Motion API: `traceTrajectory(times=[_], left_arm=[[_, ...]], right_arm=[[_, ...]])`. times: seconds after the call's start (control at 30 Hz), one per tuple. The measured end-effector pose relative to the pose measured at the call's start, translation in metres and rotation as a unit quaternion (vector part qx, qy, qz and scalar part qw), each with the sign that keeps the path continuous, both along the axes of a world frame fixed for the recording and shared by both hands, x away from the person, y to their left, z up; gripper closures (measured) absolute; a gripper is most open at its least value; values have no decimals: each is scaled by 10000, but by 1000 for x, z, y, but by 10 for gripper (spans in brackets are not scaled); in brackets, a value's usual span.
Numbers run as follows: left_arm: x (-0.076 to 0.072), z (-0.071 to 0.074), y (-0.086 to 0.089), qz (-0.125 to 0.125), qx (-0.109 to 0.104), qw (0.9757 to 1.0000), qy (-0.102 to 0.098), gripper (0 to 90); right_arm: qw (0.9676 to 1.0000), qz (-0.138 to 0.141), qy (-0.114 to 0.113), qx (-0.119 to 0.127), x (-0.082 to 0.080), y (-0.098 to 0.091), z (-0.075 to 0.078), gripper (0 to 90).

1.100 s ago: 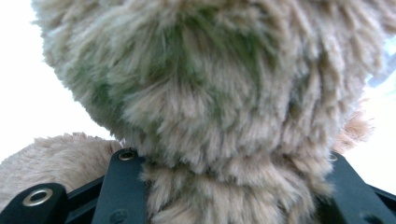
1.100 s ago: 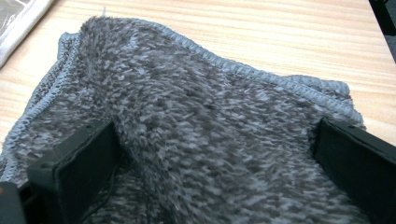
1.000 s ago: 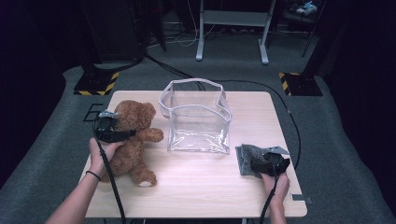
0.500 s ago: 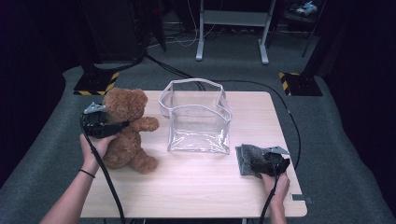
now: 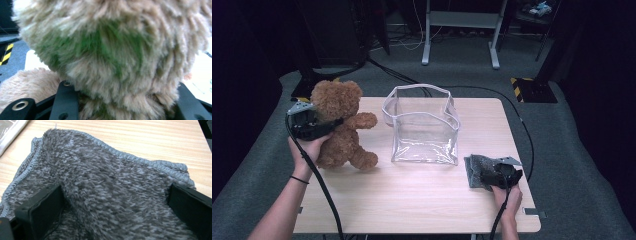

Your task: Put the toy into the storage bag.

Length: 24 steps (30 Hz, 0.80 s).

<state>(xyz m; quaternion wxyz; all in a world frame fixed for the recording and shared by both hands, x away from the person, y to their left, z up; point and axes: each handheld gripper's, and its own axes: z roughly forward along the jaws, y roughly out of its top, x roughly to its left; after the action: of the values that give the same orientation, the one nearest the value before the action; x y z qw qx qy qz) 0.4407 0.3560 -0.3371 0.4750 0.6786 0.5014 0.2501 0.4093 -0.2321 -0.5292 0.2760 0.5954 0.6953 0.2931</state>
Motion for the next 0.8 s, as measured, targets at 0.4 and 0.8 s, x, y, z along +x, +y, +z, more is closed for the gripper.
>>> traceTrajectory(times=[0.4, 0.8], left_arm=[[11, 30, -1, 49, 73, 9997, -211, 517], [27, 56, -7, 102, 52, 9993, -363, 514]], right_arm=[[10000, 16, 6, -13, 0, 0, 0, 0], [10000, 4, 2, -6, 0, 0, 0, 0]])
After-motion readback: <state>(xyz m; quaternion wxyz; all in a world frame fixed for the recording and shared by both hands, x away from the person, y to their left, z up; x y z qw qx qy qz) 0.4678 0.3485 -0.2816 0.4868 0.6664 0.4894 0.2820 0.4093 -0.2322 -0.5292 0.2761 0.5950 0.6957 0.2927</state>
